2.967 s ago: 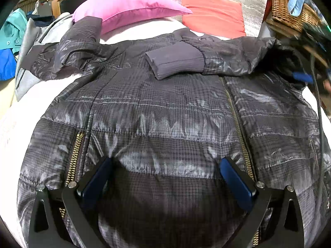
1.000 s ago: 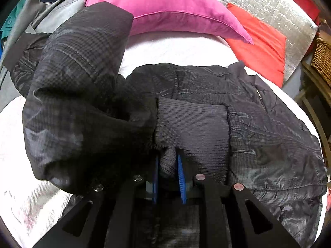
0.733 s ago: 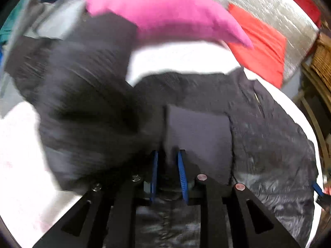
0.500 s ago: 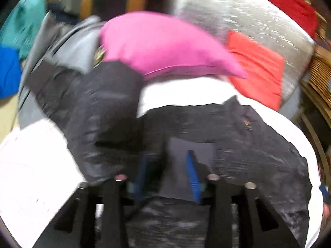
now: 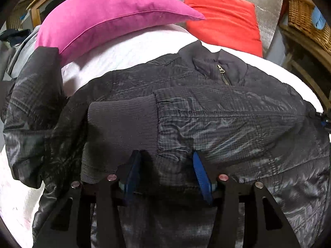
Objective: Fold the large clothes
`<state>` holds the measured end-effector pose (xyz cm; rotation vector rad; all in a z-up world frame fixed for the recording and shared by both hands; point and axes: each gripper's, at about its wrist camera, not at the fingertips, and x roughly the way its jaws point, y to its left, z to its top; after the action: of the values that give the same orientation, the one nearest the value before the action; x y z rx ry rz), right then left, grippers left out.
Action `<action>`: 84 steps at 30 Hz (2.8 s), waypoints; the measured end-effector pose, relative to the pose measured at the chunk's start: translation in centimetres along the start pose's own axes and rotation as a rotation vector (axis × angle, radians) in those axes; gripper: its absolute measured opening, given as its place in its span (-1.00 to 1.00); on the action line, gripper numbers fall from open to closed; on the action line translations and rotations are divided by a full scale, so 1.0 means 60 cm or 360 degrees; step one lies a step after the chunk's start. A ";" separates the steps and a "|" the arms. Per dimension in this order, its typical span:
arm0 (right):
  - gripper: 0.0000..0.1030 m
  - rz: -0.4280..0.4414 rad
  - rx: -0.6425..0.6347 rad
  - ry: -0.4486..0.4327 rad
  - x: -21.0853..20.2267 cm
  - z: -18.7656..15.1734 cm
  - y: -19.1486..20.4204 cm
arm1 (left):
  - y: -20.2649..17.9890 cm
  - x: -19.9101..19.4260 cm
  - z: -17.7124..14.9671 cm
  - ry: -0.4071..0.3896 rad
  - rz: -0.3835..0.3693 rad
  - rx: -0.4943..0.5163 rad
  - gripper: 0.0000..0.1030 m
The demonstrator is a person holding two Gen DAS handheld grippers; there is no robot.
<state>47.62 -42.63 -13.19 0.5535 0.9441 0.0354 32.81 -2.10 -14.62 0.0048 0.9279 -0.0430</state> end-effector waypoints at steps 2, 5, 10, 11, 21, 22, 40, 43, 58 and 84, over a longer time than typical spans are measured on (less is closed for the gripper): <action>-0.57 -0.0019 -0.0024 -0.0024 -0.013 -0.007 0.011 | -0.002 0.001 0.002 0.0011 0.0013 0.0000 0.06; 0.28 0.0029 -0.0081 -0.0092 -0.056 -0.029 0.032 | -0.007 0.005 0.004 0.0005 0.0024 0.0010 0.06; 0.86 -0.0008 -0.0234 -0.0050 -0.098 -0.091 0.050 | -0.002 0.005 0.003 0.0009 0.0030 0.0002 0.07; 0.84 0.0003 -0.0228 0.0004 -0.092 -0.103 0.048 | -0.002 0.005 0.003 0.0008 0.0034 0.0001 0.08; -0.47 -0.0106 -0.0422 0.0153 -0.047 -0.139 0.049 | -0.003 0.006 0.001 -0.0008 -0.0005 0.0012 0.10; -0.47 -0.0115 -0.0417 0.0154 -0.045 -0.143 0.046 | -0.007 0.005 -0.002 -0.0017 0.0003 0.0020 0.10; -0.75 0.0055 -0.0318 0.0128 -0.015 -0.077 0.063 | -0.007 0.004 -0.007 -0.0059 -0.0006 0.0030 0.13; -0.72 -0.0023 -0.0284 0.0166 0.003 -0.082 0.046 | -0.010 0.004 -0.009 -0.0071 -0.0018 0.0049 0.16; 0.11 -0.0119 -0.0471 0.0148 -0.033 -0.164 0.096 | -0.015 0.006 -0.004 -0.0056 0.0007 0.0061 0.18; 0.83 -0.0104 -0.0808 -0.0132 -0.075 -0.387 0.189 | 0.674 -0.103 0.039 -0.0315 0.0002 -0.1293 0.50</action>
<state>29.32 -24.01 -15.18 0.0541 0.8311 0.1867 32.58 38.49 -8.87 -0.7392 0.6950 0.3311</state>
